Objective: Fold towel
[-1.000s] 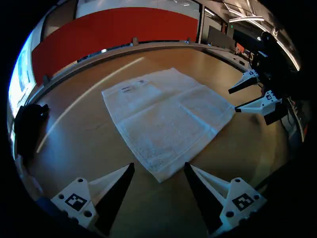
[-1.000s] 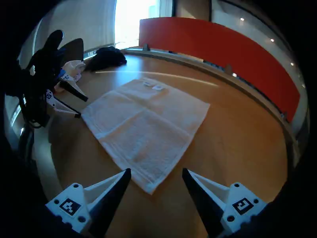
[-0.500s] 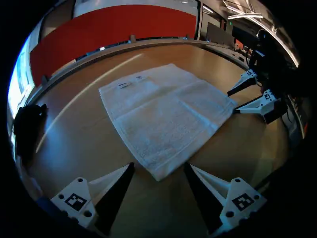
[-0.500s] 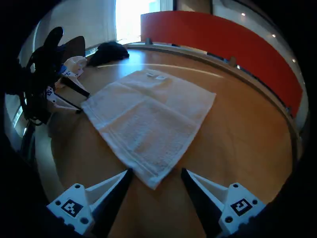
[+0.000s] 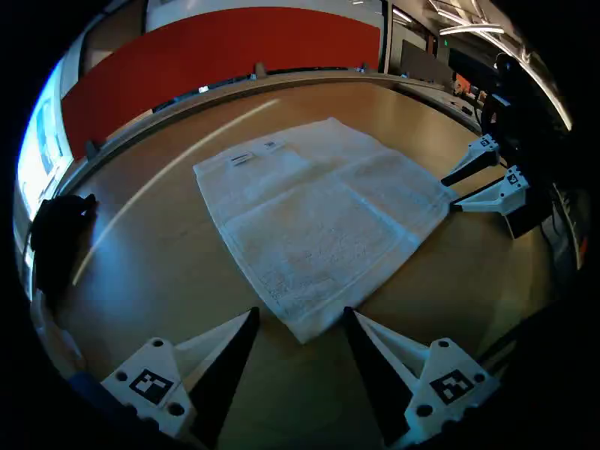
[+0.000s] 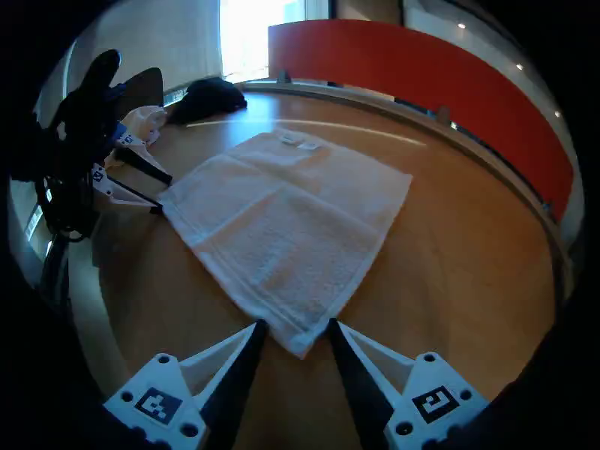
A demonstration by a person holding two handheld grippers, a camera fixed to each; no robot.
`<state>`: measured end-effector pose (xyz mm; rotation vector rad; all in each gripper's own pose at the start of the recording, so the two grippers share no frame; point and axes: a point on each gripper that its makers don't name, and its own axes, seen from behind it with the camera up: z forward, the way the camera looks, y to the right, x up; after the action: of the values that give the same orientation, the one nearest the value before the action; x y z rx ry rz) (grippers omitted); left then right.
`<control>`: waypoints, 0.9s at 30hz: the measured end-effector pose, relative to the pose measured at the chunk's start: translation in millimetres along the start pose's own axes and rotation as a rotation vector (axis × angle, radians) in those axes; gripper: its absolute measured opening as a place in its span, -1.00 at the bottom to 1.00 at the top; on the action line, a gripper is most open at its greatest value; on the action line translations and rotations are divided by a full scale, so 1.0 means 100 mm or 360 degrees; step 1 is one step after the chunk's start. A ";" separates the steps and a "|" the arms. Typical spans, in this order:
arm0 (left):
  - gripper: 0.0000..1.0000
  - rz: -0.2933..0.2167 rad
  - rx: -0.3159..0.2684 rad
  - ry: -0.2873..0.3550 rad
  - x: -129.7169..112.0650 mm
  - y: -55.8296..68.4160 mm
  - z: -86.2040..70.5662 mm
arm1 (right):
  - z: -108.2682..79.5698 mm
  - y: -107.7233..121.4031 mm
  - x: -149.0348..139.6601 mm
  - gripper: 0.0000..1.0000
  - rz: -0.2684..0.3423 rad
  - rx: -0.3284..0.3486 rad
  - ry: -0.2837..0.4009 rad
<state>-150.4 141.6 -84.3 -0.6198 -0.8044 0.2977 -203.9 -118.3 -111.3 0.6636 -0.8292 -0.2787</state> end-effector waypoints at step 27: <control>-0.70 -0.0126 0.0011 -0.0057 0.01 0.06 -0.01 | -0.05 -0.12 0.10 -0.74 0.0040 0.0039 -0.0007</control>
<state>-148.8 146.2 -88.2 -0.5761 -0.8597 0.2398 -193.3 -130.0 -115.7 0.6751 -0.8459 -0.2477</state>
